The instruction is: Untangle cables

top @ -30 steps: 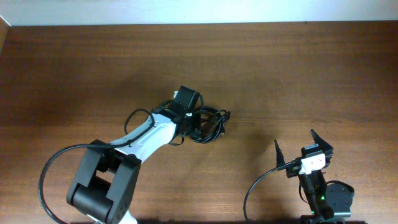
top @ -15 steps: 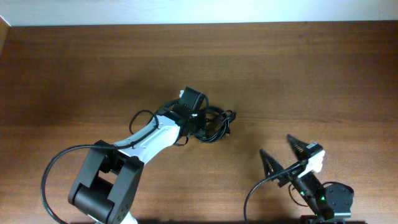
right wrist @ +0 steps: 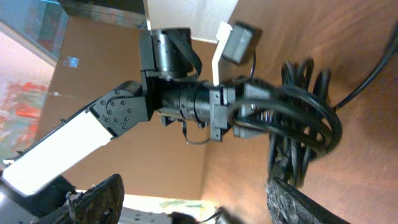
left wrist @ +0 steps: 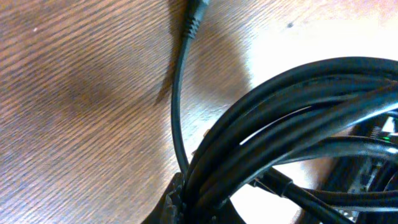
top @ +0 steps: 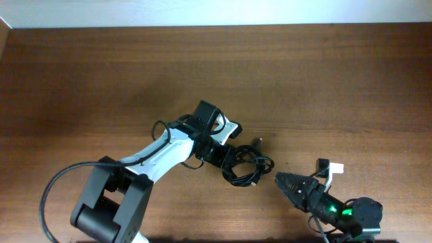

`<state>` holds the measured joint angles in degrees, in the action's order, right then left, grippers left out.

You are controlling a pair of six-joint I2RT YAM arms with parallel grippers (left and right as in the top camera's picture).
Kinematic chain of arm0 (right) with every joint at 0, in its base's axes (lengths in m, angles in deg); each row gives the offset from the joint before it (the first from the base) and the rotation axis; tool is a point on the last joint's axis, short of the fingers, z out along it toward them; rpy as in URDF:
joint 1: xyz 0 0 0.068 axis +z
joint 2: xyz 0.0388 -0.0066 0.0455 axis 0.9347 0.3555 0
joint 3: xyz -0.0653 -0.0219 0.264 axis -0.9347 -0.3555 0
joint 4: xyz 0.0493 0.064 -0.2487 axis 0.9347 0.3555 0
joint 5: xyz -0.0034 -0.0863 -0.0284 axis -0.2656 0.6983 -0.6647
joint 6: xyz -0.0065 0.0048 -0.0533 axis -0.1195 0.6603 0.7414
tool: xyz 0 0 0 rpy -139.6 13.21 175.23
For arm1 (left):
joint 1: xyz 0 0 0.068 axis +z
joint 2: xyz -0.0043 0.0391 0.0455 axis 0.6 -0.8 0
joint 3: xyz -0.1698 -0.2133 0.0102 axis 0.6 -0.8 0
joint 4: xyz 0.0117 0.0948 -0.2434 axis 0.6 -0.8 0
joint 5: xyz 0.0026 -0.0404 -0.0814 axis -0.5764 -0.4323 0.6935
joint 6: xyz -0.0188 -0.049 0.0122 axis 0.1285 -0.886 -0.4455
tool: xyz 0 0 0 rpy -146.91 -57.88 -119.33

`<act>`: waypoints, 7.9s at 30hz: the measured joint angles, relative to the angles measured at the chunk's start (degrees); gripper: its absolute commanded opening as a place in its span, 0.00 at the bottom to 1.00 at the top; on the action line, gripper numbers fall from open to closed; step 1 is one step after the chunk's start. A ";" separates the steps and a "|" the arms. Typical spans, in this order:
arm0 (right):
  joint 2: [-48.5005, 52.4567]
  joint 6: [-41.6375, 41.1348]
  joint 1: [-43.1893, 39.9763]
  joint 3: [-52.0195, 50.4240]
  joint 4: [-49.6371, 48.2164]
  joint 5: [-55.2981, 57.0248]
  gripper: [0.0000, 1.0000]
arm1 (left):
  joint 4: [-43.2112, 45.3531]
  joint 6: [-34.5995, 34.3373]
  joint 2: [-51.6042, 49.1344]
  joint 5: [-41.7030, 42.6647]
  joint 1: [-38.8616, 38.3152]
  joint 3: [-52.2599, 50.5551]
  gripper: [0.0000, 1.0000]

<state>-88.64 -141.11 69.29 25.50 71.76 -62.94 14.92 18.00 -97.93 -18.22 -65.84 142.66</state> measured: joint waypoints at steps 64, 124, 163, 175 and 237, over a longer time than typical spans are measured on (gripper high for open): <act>36.17 23.58 21.97 1.29 -2.38 2.10 0.06 | -13.81 -17.73 28.72 5.27 12.98 -0.63 0.00; 46.51 11.65 22.01 11.10 -10.97 3.87 0.04 | -4.44 -14.16 34.05 2.27 8.35 -0.90 0.00; 62.58 -15.21 22.12 11.82 -48.98 16.68 0.43 | -3.23 2.08 36.17 6.84 1.49 -1.16 0.00; 62.97 -19.52 22.12 11.82 -48.94 17.22 0.04 | 1.46 -1.84 36.17 11.06 -1.51 -1.16 0.00; 60.83 29.64 22.49 15.85 12.63 34.47 0.75 | -12.66 -48.54 6.47 -33.51 4.74 -2.36 0.67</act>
<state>-27.81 -111.47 91.79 41.35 84.39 -28.48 2.26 -30.54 -91.46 -51.73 -61.10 140.30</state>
